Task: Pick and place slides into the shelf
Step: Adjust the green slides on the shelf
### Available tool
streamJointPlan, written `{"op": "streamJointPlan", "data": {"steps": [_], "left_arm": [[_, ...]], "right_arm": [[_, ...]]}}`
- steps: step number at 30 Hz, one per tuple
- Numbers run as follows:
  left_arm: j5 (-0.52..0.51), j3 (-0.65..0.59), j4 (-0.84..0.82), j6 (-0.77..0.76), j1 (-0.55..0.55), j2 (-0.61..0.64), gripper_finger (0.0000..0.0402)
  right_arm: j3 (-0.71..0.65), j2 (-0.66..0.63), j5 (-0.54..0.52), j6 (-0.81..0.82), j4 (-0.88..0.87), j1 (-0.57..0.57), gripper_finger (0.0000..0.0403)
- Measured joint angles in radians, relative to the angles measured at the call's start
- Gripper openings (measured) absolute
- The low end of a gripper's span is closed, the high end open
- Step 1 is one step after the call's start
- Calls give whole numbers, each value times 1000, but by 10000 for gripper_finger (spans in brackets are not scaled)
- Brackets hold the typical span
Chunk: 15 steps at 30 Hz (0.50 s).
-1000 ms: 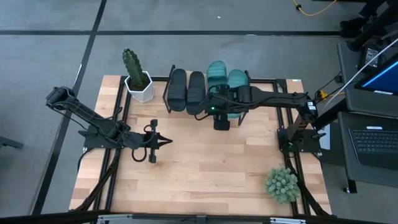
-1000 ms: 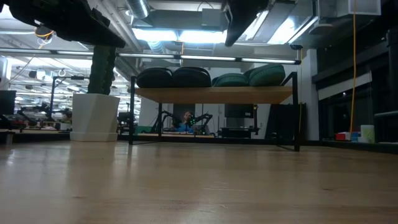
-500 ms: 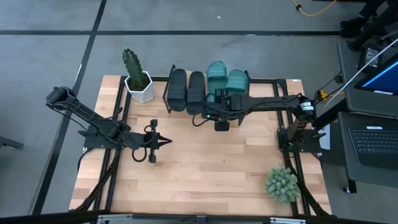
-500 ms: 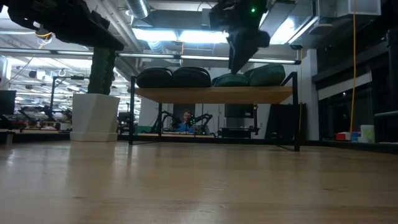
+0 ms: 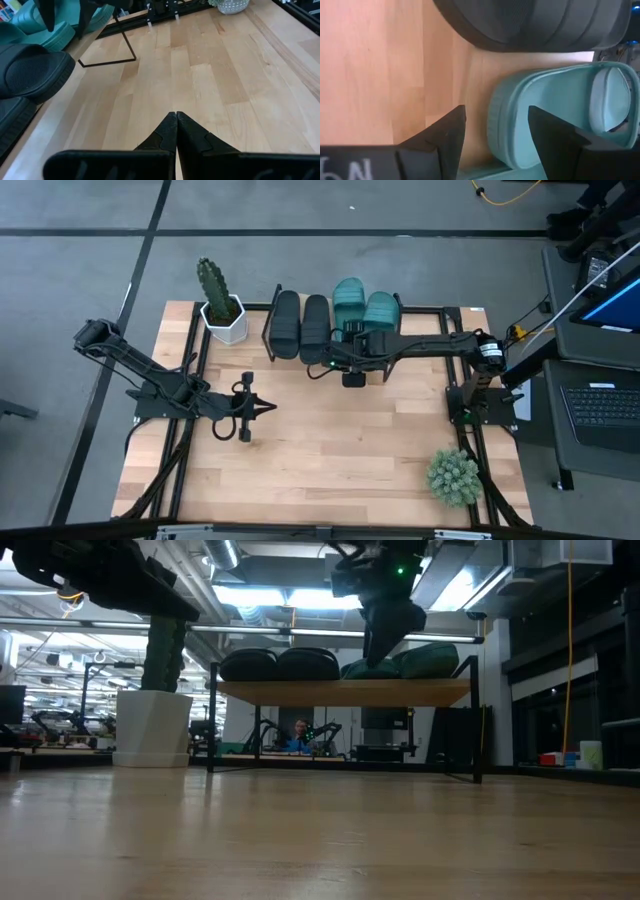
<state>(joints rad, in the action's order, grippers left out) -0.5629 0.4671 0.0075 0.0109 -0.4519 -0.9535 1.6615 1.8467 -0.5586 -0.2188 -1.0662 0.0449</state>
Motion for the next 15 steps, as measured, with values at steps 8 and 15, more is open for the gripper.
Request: {"op": "streamJointPlan", "data": {"steps": [8,15], "left_arm": [[0,0,0,0,0,0,0],[0,0,0,0,0,0,0]], "right_arm": [[0,39,-23,-49,11,1,216],[0,40,-76,-52,11,1,178]]}}
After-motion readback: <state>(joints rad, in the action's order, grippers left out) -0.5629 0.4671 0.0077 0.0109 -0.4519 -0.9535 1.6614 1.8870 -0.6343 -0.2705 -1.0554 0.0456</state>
